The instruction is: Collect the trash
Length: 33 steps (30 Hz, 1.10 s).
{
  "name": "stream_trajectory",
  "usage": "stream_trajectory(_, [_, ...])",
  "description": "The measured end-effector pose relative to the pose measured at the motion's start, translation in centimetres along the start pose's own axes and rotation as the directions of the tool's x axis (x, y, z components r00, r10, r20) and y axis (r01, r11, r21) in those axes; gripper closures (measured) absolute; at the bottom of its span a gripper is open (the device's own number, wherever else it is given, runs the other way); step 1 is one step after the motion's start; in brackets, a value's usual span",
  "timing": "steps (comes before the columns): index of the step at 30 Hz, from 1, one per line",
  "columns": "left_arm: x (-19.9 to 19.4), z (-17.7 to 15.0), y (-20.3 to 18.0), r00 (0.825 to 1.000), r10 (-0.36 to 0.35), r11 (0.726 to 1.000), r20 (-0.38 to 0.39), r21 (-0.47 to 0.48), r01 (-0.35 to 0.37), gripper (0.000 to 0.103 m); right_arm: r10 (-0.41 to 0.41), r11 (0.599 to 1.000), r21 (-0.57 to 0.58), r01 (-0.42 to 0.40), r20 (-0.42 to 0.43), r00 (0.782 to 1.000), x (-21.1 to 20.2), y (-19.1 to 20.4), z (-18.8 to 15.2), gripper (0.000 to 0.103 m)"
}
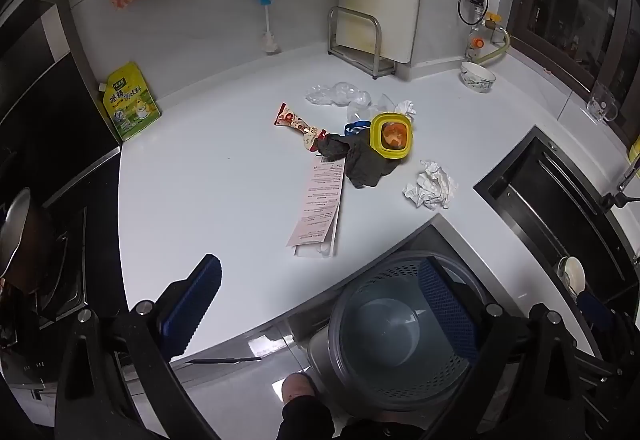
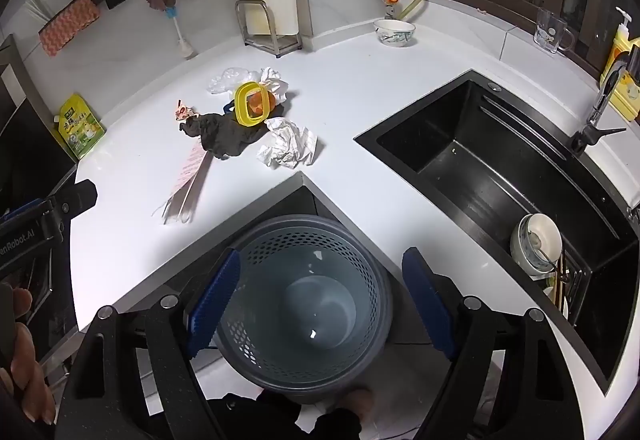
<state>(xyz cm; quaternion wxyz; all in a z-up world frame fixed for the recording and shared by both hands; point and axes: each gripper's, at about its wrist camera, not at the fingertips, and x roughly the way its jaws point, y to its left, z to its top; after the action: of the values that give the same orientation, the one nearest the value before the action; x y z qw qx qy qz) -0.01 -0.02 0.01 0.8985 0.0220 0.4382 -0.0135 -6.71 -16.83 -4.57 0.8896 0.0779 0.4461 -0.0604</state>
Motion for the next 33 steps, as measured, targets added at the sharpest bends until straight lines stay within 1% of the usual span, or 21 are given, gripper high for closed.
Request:
stream_trajectory(11, [-0.4, -0.4, 0.5, 1.000, -0.002, 1.000, 0.002, -0.002, 0.002, 0.006, -0.001, 1.000, 0.005, 0.001, 0.006, 1.000, 0.0, 0.0, -0.3, 0.024])
stream_trajectory(15, [-0.4, 0.0, 1.0, 1.000, -0.002, 1.000, 0.000, -0.004, 0.002, 0.006, -0.003, 1.000, 0.003, 0.003, 0.008, 1.000, -0.2, 0.1, 0.1, 0.024])
stream_trajectory(19, [-0.6, 0.0, 0.6, 1.000, 0.006, 1.000, 0.006, 0.000, -0.006, 0.006, -0.005, 1.000, 0.001, 0.005, 0.011, 1.000, -0.4, 0.3, -0.1, 0.024])
stream_trajectory(33, [-0.6, 0.7, 1.0, 1.000, 0.015, 1.000, 0.001, -0.005, -0.015, 0.006, 0.002, 1.000, 0.006, -0.002, 0.007, 1.000, -0.1, 0.4, 0.2, 0.024])
